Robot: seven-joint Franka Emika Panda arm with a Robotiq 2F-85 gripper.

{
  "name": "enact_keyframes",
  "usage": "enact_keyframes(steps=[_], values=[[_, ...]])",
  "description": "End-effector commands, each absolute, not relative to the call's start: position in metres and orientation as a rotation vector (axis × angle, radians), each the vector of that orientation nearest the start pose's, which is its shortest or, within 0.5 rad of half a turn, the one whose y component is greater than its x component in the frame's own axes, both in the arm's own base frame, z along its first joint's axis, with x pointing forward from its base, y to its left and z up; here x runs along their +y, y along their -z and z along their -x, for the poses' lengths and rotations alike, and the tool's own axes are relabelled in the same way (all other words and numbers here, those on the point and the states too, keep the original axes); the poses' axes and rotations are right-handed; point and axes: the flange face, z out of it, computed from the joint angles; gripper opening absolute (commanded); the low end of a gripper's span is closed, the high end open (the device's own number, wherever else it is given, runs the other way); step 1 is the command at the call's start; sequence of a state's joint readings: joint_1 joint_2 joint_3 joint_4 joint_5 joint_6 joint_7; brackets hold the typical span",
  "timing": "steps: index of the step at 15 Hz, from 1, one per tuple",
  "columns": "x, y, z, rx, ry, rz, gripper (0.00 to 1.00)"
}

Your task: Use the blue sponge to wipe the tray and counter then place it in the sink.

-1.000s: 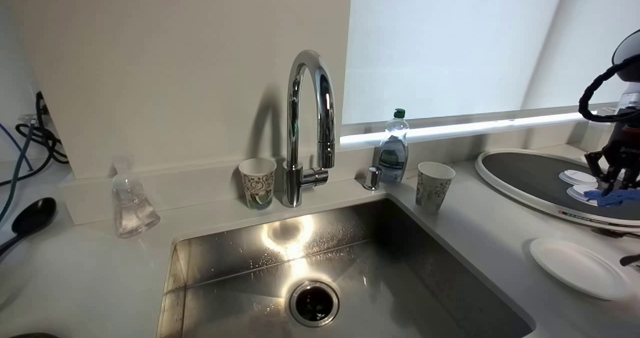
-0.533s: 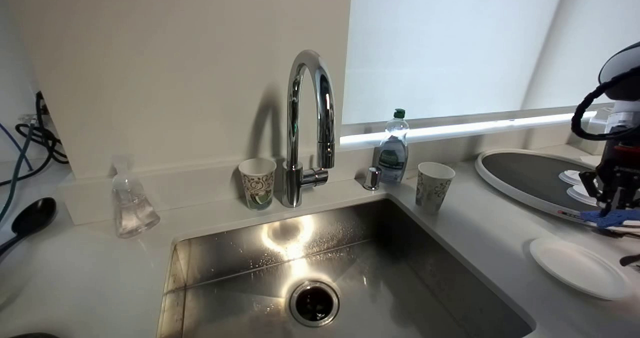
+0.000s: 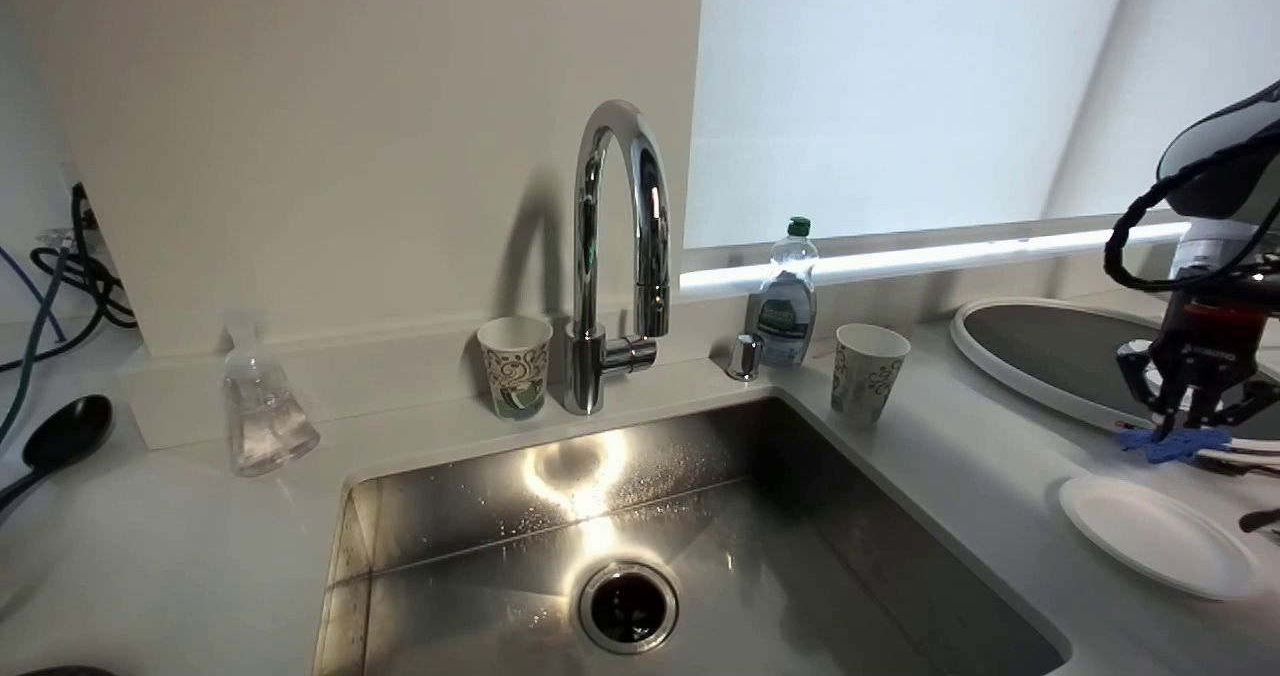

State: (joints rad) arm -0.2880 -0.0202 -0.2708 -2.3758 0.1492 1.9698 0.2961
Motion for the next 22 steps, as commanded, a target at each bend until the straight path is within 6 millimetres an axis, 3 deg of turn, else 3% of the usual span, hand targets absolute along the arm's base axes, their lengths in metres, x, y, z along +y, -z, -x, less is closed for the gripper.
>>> enact_keyframes(steps=[1, 7, 22], values=[[-0.214, -0.288, -0.4, 1.278, -0.52, 2.544, 0.04], [-0.2, -0.268, -0.428, 1.273, -0.452, 2.503, 0.04], [-0.191, -0.265, -0.506, 1.26, -0.15, 2.426, 0.04]])
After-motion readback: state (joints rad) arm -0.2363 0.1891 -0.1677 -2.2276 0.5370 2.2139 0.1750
